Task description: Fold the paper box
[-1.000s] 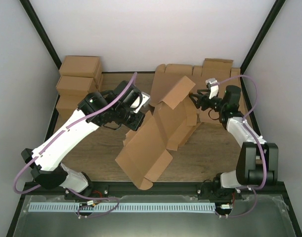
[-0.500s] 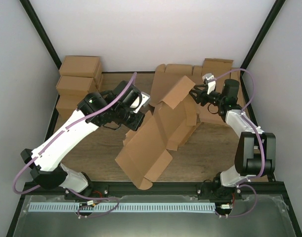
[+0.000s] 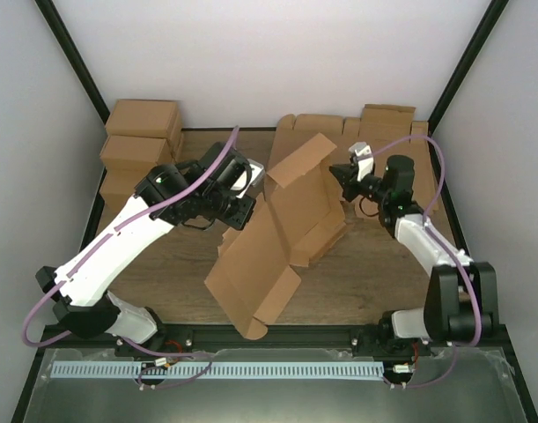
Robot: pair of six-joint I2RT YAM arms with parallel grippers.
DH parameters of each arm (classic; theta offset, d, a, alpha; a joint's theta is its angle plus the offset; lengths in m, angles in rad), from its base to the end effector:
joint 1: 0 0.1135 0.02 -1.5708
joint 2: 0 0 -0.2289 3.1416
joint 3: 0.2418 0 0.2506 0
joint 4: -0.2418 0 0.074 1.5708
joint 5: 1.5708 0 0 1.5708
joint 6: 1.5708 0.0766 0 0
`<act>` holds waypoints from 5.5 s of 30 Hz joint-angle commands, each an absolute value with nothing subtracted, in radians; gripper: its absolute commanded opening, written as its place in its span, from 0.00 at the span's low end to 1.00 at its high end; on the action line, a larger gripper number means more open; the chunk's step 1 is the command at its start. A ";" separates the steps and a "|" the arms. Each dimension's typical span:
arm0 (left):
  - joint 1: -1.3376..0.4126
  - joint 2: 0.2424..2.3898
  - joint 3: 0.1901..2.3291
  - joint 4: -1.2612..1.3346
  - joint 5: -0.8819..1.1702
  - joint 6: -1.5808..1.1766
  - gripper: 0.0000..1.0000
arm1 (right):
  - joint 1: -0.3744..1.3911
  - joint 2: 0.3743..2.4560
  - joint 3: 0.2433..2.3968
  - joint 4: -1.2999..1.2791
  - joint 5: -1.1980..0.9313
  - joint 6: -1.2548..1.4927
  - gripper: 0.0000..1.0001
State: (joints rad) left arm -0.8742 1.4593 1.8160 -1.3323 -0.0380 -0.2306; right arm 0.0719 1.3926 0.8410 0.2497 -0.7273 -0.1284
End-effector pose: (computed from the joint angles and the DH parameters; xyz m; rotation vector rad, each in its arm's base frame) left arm 0.1857 -0.2175 0.3575 0.8050 2.4622 -0.3750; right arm 0.3388 0.0755 0.2234 -0.6713 1.7143 0.6376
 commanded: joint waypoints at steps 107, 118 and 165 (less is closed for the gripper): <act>-0.335 1.076 1.018 -0.404 0.706 -0.937 0.53 | 0.667 0.689 0.305 0.387 -0.010 0.266 0.06; -0.379 1.024 0.964 -0.292 0.563 -1.187 0.67 | 0.666 0.732 0.357 0.356 -0.035 0.268 0.09; -0.386 1.045 1.035 -0.413 0.488 -1.037 0.68 | 0.661 1.091 1.396 -0.728 -0.057 0.624 0.97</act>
